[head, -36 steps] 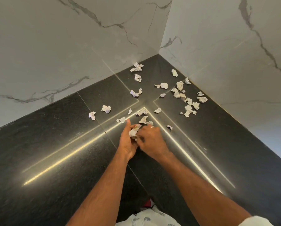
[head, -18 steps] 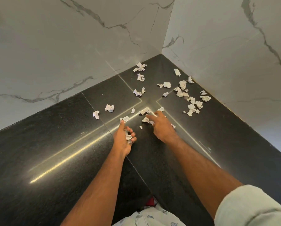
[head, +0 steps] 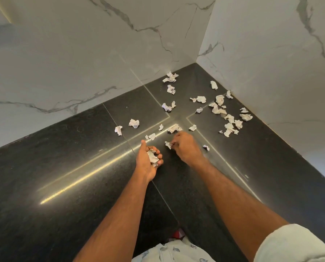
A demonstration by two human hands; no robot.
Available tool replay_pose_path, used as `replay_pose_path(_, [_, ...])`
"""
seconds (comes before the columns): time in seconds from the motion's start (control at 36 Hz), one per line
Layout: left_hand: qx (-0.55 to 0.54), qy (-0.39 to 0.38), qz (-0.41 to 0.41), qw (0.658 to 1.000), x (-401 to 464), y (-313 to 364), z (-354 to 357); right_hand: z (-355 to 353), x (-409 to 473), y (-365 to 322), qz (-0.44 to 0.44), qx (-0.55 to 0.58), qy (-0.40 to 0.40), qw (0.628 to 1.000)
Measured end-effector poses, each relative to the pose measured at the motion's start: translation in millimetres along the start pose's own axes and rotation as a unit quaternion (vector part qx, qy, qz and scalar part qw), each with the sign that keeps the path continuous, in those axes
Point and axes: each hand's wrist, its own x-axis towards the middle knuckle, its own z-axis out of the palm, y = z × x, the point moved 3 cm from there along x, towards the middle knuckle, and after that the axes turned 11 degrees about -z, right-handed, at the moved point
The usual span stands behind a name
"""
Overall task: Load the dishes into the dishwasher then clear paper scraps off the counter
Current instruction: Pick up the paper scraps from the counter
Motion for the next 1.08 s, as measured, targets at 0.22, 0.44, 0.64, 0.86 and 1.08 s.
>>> replay_pose_path(0.22, [-0.018,0.0,0.024,1.0,-4,2,-2,25,-14,-25,-0.062,-0.113,-0.044,0.991])
replay_pose_path(0.44, [-0.053,-0.004,0.035,0.998,-9,12,-12,5,-9,-19,0.132,0.232,0.019,0.964])
replay_pose_path(0.64, [-0.02,-0.049,0.069,0.996,-10,-1,9,10,-12,-82,-0.066,0.068,0.028,0.995])
replay_pose_path(0.86, [-0.034,0.076,0.101,0.991,4,9,-14,14,-23,-65,-0.057,0.166,-0.039,0.984])
replay_pose_path(1.08, [-0.012,0.072,0.077,0.994,6,19,-19,-4,-56,15,0.116,0.071,0.036,0.99])
